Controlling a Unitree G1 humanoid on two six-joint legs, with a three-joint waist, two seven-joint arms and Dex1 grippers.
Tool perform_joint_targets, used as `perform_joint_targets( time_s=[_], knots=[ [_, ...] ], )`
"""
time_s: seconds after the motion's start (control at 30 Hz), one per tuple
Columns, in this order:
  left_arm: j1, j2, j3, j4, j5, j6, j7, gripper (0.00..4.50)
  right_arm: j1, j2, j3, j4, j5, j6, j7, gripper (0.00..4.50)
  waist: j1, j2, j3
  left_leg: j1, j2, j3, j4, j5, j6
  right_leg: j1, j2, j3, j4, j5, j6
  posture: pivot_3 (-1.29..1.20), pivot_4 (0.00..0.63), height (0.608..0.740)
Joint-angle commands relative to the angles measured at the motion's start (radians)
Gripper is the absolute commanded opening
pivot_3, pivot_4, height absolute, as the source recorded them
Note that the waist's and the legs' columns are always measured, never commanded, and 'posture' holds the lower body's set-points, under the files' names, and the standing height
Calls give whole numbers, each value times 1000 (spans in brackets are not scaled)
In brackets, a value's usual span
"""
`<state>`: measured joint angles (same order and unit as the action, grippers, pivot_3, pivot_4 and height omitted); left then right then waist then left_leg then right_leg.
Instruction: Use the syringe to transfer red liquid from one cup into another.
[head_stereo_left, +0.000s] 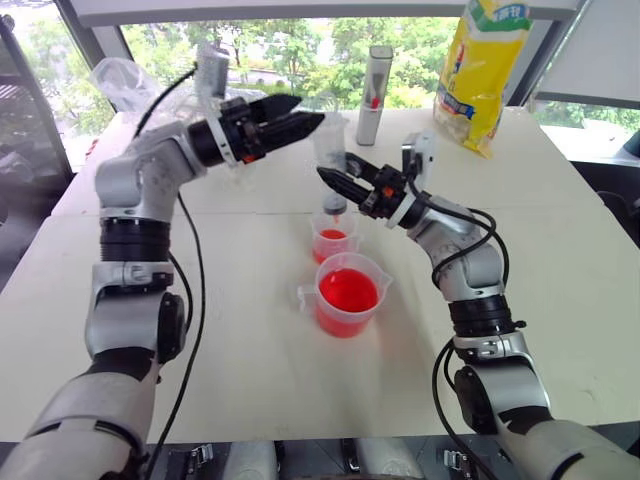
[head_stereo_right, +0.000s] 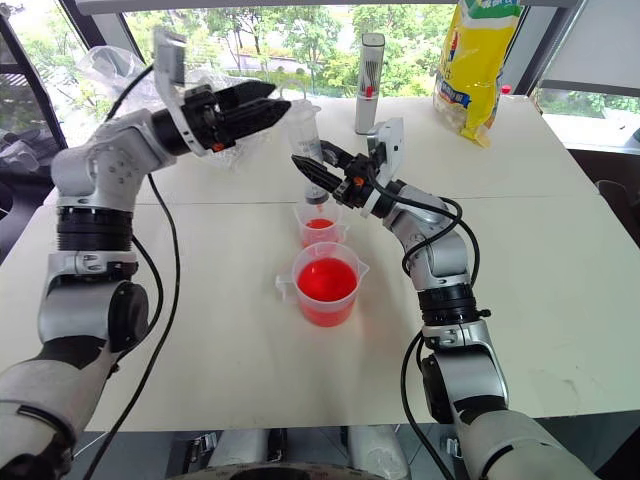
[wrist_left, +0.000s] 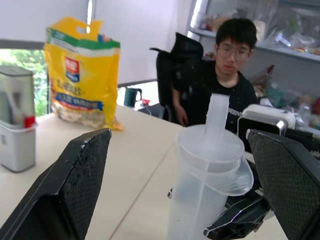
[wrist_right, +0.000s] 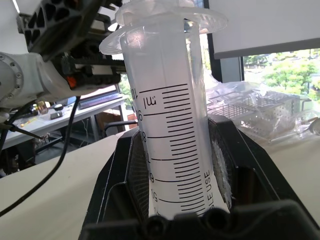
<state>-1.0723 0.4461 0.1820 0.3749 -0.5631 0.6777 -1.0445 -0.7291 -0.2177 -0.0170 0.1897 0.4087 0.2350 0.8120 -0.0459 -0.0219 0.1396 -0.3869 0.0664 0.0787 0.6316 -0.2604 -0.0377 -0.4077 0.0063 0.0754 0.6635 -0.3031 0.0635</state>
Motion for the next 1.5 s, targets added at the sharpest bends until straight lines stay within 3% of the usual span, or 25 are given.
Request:
perform_joint_targets(
  time_s=[0.03,0.2,0.47,0.6,0.73,0.83,1.1,1.5],
  knots=[
    [61,38,25,-159,-58,51,14,4468,-60,-12,-59,-70,29,8,-65,1398,-1,0,0,0,0,0,0,0,0,0,0,0,0,0,0,0,150,740],
    [163,53,28,-296,-109,114,69,4468,-119,-68,-85,-119,17,149,-187,1398,1,0,0,0,1,0,0,0,0,0,-1,1,1,0,0,0,150,740],
    [362,82,-3,-517,-170,148,83,4468,-268,-306,-192,-284,176,858,-363,1398,3,0,0,0,1,0,-1,0,0,0,-3,2,-1,0,0,0,150,740],
    [413,69,-17,-575,-199,153,104,4468,-256,-408,-179,-290,149,1062,-422,1398,1,0,0,0,1,0,-1,0,0,0,-3,3,-2,0,-1,0,150,740],
    [437,71,-29,-578,-194,134,101,4468,-236,-455,-156,-239,116,1235,-465,1398,0,0,0,0,0,0,-1,0,0,0,-2,3,-2,0,-1,0,150,740],
    [434,60,-37,-566,-189,114,114,4468,-234,-429,-159,-190,78,1338,-511,1398,0,0,0,0,0,0,-1,0,0,-1,-1,4,-2,0,-1,0,150,740],
    [443,54,-73,-576,-169,81,138,4468,-201,-434,-123,-58,123,1379,-592,1398,1,0,0,-2,-1,0,-2,0,0,-1,0,4,-3,0,0,0,150,740],
    [478,78,-61,-621,-182,79,159,4468,-128,-426,-94,79,379,1379,-840,1398,1,0,0,-2,-1,0,-2,0,0,-1,0,3,-5,0,0,0,150,740]
  ],
)
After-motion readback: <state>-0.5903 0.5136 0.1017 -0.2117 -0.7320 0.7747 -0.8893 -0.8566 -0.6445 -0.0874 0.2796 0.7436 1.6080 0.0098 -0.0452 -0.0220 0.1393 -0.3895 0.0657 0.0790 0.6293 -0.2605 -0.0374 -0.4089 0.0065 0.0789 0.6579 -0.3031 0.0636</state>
